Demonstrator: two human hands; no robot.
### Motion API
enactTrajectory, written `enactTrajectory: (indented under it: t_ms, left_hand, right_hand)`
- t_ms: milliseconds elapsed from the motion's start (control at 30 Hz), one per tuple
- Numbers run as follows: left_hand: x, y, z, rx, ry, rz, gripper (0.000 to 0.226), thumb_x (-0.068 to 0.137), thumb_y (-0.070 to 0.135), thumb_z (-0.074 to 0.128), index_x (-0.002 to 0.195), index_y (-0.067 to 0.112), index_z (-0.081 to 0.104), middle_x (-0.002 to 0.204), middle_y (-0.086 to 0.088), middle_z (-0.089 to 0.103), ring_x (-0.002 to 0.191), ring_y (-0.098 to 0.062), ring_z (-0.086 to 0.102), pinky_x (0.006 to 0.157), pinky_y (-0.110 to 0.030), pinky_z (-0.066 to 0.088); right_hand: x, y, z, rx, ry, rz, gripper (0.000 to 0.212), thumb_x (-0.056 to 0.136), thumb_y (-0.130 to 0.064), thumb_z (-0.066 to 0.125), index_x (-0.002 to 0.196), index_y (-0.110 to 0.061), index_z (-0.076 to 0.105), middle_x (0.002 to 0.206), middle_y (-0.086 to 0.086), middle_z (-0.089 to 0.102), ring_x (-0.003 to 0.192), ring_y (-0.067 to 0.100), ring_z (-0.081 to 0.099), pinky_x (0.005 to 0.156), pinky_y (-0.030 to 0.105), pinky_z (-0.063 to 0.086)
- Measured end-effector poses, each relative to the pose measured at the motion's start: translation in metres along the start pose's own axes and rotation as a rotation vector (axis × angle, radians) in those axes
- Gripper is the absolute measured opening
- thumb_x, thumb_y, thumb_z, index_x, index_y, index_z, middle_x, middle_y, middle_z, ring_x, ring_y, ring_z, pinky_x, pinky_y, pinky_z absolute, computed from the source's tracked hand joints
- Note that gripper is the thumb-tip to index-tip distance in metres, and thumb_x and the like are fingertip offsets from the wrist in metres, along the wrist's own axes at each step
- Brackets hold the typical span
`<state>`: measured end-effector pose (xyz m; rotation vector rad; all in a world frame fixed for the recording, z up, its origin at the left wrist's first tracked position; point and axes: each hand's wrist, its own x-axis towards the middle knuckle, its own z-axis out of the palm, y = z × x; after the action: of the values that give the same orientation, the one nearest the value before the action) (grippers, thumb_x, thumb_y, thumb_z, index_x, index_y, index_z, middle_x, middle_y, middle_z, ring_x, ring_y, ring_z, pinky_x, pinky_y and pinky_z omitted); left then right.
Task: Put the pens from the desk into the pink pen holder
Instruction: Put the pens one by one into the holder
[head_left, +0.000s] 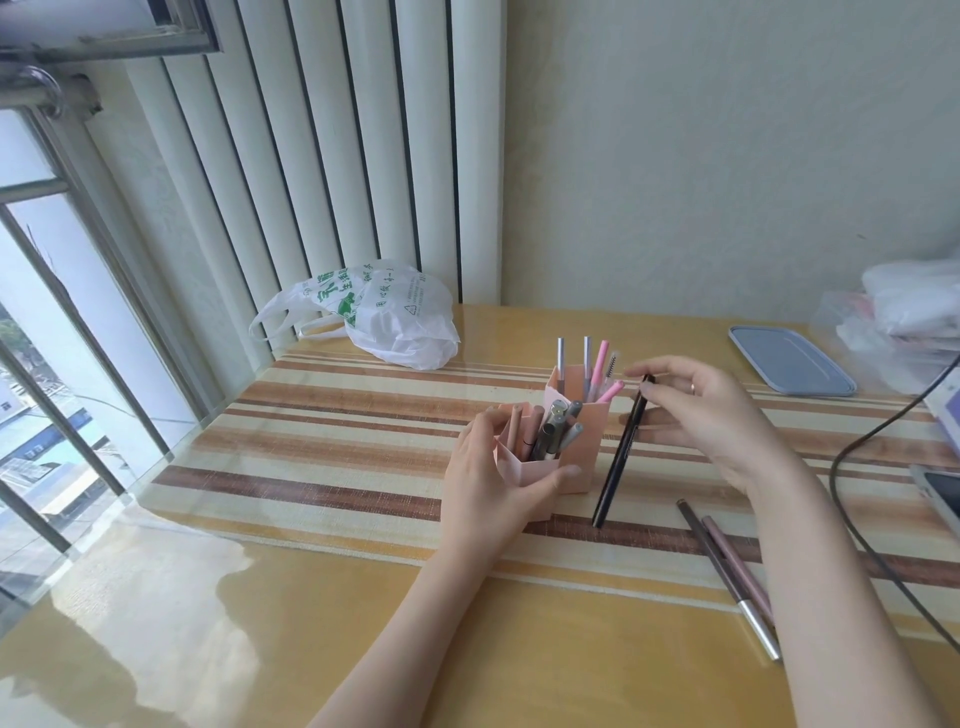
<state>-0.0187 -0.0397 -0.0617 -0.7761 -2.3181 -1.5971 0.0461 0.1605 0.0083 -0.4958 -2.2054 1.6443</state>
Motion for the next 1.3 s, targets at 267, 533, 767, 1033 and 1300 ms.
enactTrajectory:
  t_ms: [267,533,767,1033,1300]
  left_hand:
    - [0.0,0.001,0.0,0.005,-0.004,-0.005,0.066,0.058,0.058,0.077,0.107,0.022,0.052,0.097,0.007,0.062,0.088,-0.017,0.058,0.073,-0.027,0.045]
    - [0.0,0.001,-0.001,0.006,-0.006,0.0,0.064,0.059,0.054,0.08,0.107,0.023,0.052,0.098,0.008,0.062,0.091,-0.018,0.058,0.074,-0.03,0.046]
    - [-0.001,0.0,-0.001,-0.002,-0.008,-0.001,0.062,0.06,0.051,0.082,0.106,0.024,0.051,0.098,0.008,0.062,0.091,-0.018,0.058,0.074,-0.031,0.047]
    - [0.0,0.001,0.0,0.002,0.0,0.009,0.06,0.06,0.045,0.085,0.105,0.024,0.051,0.096,0.01,0.063,0.09,-0.018,0.058,0.075,-0.031,0.046]
    - [0.0,0.001,-0.001,0.008,0.004,0.019,0.06,0.06,0.049,0.083,0.105,0.026,0.051,0.096,0.01,0.062,0.09,-0.016,0.058,0.075,-0.031,0.046]
  right_hand:
    - [-0.008,-0.017,-0.001,0.295,0.003,-0.092,0.024,0.096,-0.008,0.052,0.098,-0.024,0.069,0.092,0.004,0.062,0.074,0.023,0.069,0.056,0.035,0.058]
    - [-0.02,-0.048,0.002,0.512,0.378,-0.454,0.018,0.095,-0.008,0.054,0.102,-0.024,0.052,0.092,0.002,0.06,0.073,0.02,0.068,0.059,0.038,0.06]
    - [-0.028,-0.057,0.027,0.242,0.577,-0.784,0.021,0.094,-0.01,0.058,0.099,-0.029,0.049,0.096,-0.016,0.059,0.092,0.012,0.066,0.063,0.034,0.061]
    - [-0.013,-0.03,0.038,-0.274,0.251,-0.592,0.008,0.087,-0.012,0.066,0.087,-0.02,0.063,0.09,-0.01,0.07,0.086,0.001,0.067,0.079,0.012,0.049]
    - [-0.009,-0.028,0.037,-0.534,0.187,-0.507,0.027,0.098,-0.023,0.048,0.101,-0.016,0.074,0.138,-0.003,0.05,0.127,0.019,0.034,0.097,0.024,0.025]
